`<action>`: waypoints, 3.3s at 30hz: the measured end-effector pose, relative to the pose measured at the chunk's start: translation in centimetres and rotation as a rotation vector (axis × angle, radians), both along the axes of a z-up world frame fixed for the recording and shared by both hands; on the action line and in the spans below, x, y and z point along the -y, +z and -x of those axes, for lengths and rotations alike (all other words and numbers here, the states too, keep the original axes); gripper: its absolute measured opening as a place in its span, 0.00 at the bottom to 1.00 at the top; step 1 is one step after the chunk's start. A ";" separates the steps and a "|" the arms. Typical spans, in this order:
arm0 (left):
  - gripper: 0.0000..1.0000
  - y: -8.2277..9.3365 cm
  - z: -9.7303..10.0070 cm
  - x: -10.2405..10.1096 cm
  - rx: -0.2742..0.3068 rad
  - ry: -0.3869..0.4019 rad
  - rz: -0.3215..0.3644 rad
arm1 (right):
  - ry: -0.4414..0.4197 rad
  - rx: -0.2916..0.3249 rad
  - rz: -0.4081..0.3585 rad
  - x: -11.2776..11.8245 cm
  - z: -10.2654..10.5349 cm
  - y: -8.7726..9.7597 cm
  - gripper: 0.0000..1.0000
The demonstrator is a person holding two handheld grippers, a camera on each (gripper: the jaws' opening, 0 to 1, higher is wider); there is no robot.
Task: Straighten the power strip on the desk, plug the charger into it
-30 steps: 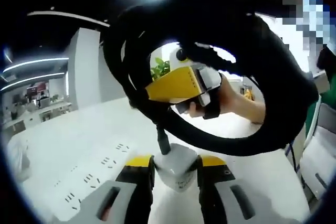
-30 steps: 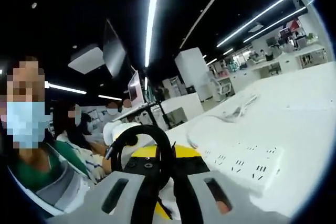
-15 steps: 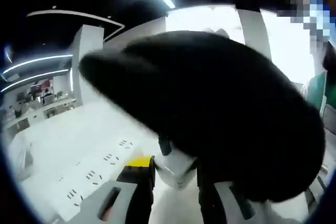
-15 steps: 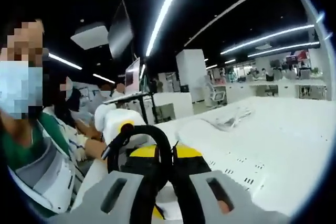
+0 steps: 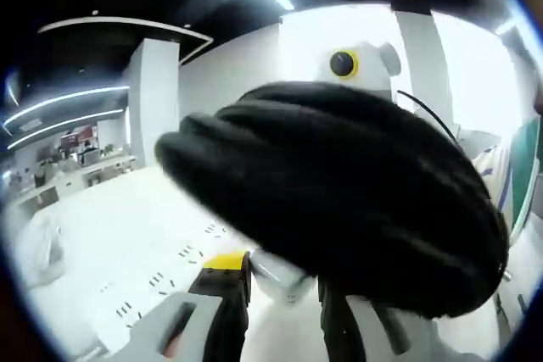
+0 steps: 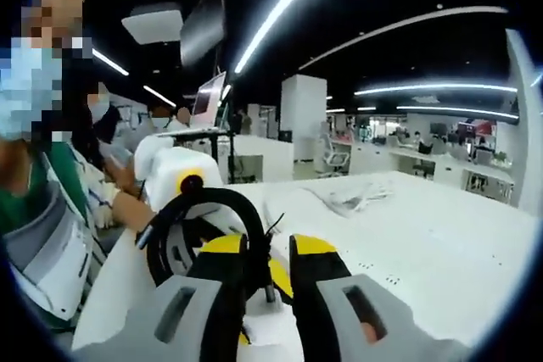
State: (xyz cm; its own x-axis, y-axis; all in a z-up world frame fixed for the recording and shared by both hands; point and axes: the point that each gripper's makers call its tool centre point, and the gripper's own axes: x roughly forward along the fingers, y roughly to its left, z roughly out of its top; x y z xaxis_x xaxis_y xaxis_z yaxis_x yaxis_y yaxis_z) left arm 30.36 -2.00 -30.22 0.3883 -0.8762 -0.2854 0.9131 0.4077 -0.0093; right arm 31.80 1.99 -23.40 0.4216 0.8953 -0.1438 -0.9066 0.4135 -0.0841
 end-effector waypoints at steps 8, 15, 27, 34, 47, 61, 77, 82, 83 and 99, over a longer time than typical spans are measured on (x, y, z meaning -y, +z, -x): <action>0.30 0.6 -0.5 -0.2 0.019 0.035 0.002 | -0.029 0.117 0.071 -0.2 0.0 0.5 0.16; 0.30 0.8 -1.4 -0.8 0.027 0.080 0.002 | -0.074 0.136 0.090 -1.0 -0.4 0.4 0.12; 0.30 2.8 -3.1 -1.1 0.026 0.125 0.026 | -0.048 0.033 -0.025 -1.4 -1.9 2.2 0.09; 0.30 4.7 -4.6 -0.9 -0.012 0.121 0.066 | -0.054 0.001 -0.079 -1.0 -3.6 4.0 0.09; 0.30 5.2 -7.8 0.7 -0.058 0.112 0.062 | -0.116 0.017 -0.109 0.2 -6.4 4.5 0.09; 0.29 4.0 -9.7 2.2 -0.091 0.127 0.029 | -0.164 -0.022 -0.105 1.8 -8.8 3.2 0.09; 0.29 2.8 -9.4 2.5 -0.085 0.146 0.029 | -0.168 -0.041 -0.091 2.4 -9.1 2.2 0.10; 0.29 2.6 -9.3 2.6 -0.081 0.153 0.044 | -0.168 -0.045 -0.096 2.5 -9.2 2.1 0.10; 0.29 2.6 -9.3 2.6 -0.079 0.155 0.044 | -0.167 -0.045 -0.095 2.5 -9.2 2.1 0.10; 0.29 2.3 -9.3 2.6 -0.032 0.174 0.021 | -0.139 -0.074 -0.094 2.5 -8.9 1.7 0.10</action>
